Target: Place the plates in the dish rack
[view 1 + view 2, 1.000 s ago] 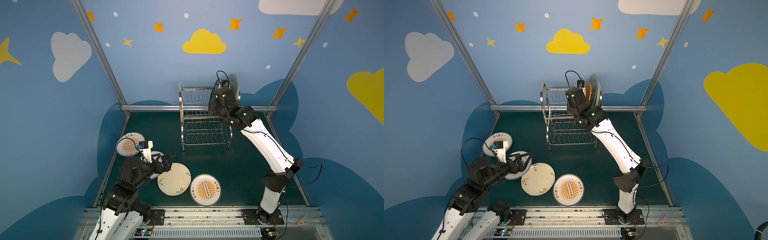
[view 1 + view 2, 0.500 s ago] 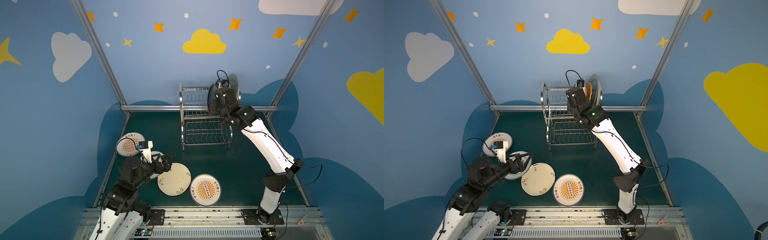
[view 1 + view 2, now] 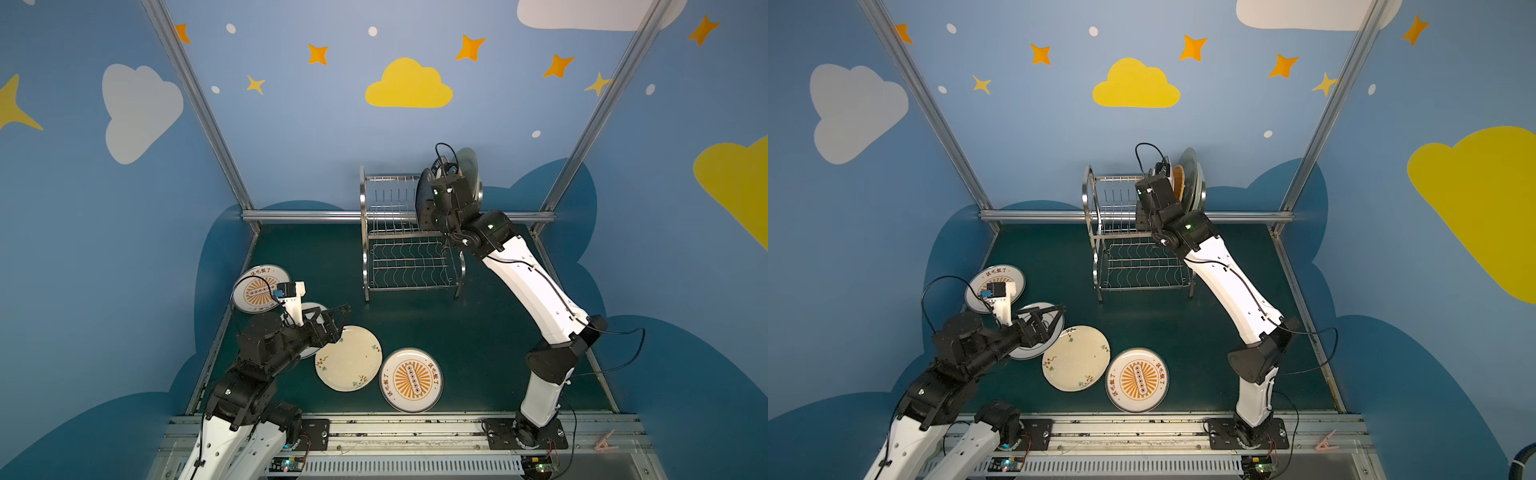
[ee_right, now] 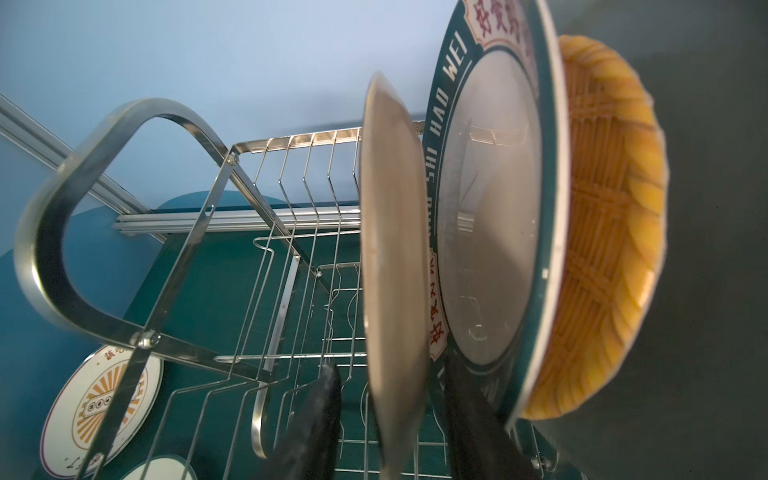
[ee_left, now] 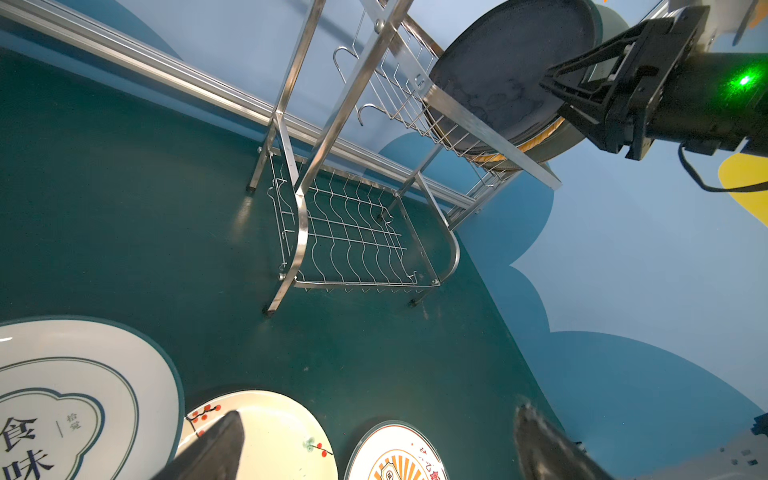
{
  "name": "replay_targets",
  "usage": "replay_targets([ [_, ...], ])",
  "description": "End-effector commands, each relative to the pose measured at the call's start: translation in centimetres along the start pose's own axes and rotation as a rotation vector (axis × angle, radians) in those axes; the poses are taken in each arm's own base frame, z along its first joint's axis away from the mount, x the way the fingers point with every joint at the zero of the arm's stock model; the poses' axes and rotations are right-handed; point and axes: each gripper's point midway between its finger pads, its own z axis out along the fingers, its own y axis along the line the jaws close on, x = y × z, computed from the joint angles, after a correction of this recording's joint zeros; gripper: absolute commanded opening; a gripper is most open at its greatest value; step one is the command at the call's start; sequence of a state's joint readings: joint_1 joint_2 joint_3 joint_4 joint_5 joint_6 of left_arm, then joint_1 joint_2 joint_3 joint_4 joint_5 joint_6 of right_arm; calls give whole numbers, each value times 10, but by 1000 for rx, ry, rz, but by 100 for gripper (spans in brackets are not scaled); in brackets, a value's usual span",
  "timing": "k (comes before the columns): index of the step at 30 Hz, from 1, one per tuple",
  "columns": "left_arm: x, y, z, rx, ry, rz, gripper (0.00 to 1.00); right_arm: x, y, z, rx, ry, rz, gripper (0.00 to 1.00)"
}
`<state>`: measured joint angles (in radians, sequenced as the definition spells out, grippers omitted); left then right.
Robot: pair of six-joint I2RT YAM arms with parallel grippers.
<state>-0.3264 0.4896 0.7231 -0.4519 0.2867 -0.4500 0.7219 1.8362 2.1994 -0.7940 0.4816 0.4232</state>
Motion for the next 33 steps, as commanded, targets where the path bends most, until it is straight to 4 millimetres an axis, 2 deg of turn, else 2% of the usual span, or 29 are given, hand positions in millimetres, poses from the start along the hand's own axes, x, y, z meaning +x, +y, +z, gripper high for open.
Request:
replay_targets([
  [1,-2,-1,1,11,-8,1,100,-13,-6,-18,-15,-36,25,46],
  [7,-1,1,4,-1,4,-12,100,-15,-5,-28,-40,-43,29,59],
  [13,0,4,6,-16,11,-32,100,-14,-5,-40,-73,-55,35,69],
  [21,16,7,11,-12,86,-69,100,-10,-7,-63,-143,-72,31,80],
  [29,51,3,22,54,238,-155,100,6,-13,-86,-208,-62,8,88],
  [33,73,6,32,30,317,-180,100,18,-15,-94,-247,-45,-10,92],
])
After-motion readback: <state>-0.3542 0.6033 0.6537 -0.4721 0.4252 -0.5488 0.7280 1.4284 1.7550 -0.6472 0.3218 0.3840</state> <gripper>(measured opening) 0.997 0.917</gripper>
